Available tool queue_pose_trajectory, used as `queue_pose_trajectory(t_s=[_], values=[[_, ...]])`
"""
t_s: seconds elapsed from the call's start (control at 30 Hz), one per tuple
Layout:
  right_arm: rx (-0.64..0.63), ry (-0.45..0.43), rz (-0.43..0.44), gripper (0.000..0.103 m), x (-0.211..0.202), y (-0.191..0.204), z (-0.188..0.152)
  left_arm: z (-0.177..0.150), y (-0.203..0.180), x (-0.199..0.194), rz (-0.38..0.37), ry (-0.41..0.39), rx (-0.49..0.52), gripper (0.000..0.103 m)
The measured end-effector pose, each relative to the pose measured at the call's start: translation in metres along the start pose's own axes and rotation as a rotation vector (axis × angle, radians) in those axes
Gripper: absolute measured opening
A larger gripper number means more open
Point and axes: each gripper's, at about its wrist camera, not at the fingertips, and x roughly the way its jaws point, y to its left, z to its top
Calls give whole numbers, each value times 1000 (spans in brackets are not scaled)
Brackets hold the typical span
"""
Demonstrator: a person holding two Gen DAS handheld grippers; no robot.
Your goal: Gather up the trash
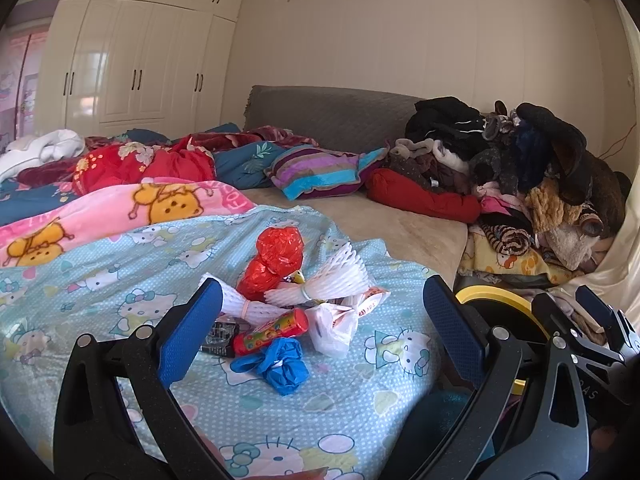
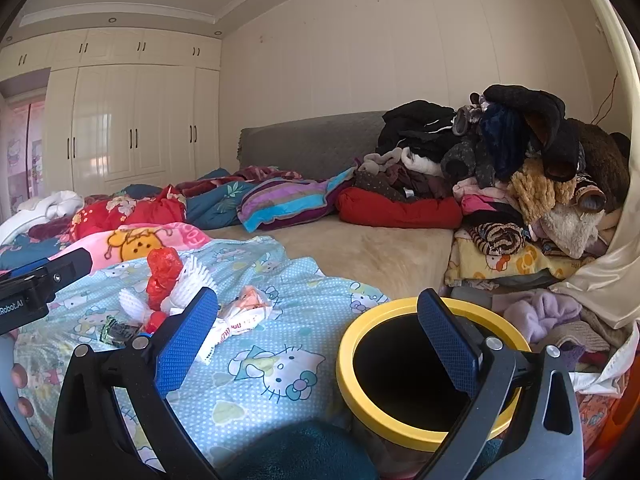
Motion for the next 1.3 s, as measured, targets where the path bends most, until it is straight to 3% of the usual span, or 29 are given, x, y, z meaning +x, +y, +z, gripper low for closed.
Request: queue_pose_trajectory(t_s=[1.3], values=[[-6, 22, 23, 97, 5, 1, -6, 6, 1, -5, -20, -1, -9, 92]])
